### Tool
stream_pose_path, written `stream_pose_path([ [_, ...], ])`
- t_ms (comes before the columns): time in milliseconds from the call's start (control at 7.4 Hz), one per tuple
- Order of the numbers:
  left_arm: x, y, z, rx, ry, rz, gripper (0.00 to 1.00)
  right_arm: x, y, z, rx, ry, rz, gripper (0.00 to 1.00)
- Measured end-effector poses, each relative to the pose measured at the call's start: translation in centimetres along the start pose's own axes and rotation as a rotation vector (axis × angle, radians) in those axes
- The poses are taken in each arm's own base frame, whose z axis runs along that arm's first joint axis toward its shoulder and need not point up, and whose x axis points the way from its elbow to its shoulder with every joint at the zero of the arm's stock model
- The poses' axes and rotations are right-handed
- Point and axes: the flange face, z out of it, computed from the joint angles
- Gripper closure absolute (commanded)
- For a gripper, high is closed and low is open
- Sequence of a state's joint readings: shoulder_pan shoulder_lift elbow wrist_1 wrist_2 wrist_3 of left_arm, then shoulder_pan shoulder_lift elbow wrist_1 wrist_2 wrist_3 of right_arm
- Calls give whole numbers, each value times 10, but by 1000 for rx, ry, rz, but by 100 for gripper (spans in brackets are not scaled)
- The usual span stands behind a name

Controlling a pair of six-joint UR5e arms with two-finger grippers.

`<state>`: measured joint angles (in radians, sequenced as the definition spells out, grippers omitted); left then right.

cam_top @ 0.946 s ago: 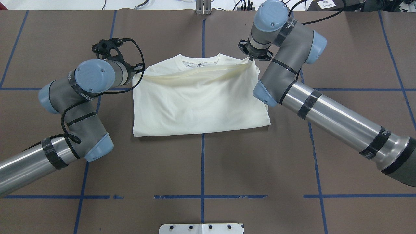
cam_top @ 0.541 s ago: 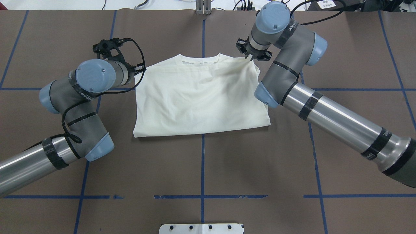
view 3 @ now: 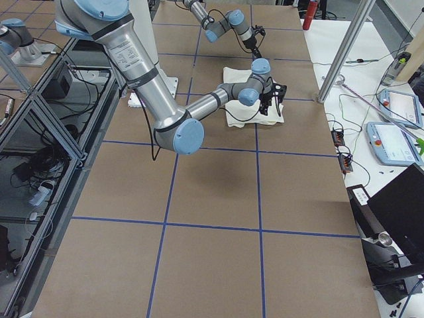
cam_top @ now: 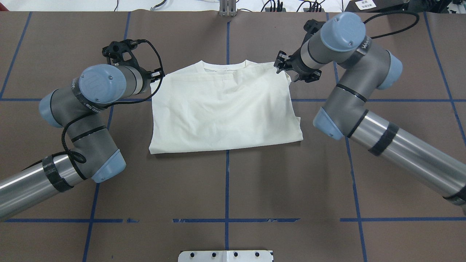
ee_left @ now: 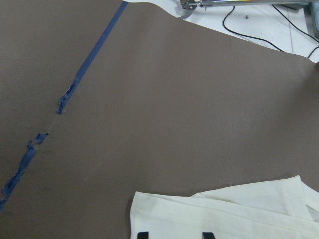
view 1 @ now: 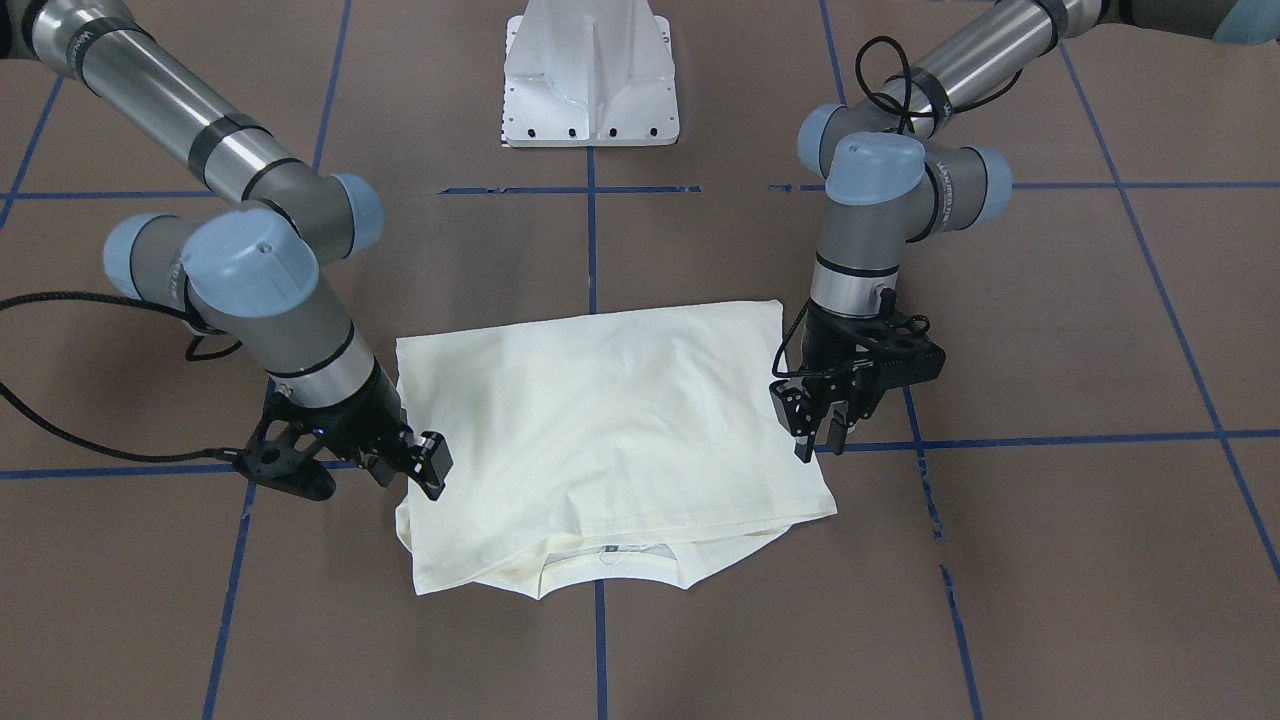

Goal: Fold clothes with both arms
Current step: 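Release the hem and move the right gripper to the folded shirt's side edge, then grasp the shirt's side edge with the right gripper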

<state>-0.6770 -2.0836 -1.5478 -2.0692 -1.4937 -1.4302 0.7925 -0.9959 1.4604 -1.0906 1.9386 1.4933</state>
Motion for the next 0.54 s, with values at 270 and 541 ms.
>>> stream_pose_path([
  [270,-1,3,0,-3,0,-3,50,42,51,-15,-44,-11,105,21],
  [541,-4,6,-1,-5,0,-22,50,78,86,-10,-81,-4,176,21],
])
